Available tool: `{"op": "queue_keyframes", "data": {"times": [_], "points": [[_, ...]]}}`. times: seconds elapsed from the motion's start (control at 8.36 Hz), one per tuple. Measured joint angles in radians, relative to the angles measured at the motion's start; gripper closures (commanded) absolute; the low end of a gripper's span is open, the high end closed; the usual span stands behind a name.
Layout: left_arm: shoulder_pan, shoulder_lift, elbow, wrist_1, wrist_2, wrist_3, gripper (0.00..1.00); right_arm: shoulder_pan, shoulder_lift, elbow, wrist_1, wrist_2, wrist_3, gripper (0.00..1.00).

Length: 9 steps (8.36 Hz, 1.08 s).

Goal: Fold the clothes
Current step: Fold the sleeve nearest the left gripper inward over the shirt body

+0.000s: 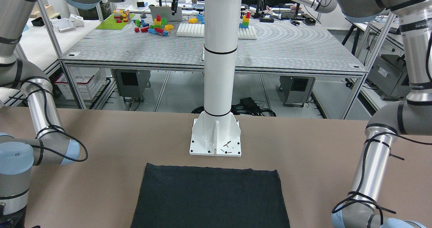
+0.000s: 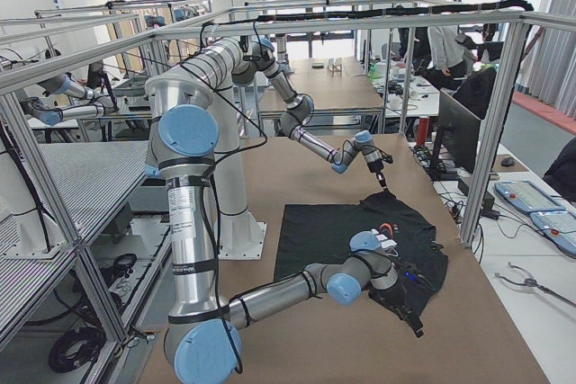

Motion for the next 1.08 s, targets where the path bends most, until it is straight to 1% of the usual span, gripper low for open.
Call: {"op": "queue_keyframes", "data": {"times": [0.12,0.36,0.6,0.84,0.96,1.08], "points": [[0.017,-0.025,-0.007,0.003,0.009,-0.056,1.0,-0.001,0.0,0.0,0.0,0.0,0.0,0.06],[0.076,-0.098,-0.008,0.045,0.068,-0.139,1.0,-0.002,0.0,-0.001,-0.001,0.0,0.0,0.06],[0.15,-0.181,0.0,0.116,0.16,-0.195,1.0,-0.002,0.0,0.0,0.0,0.0,0.001,0.06],[0.213,-0.229,0.035,0.137,0.245,-0.216,1.0,-0.003,0.0,-0.001,-0.001,0.0,0.001,0.06],[0.232,-0.237,0.044,0.139,0.27,-0.219,0.57,-0.005,0.0,-0.001,-0.001,-0.001,0.001,0.06],[0.245,-0.24,0.049,0.139,0.289,-0.219,0.06,-0.008,0.0,-0.002,-0.001,-0.001,0.001,0.06]]}}
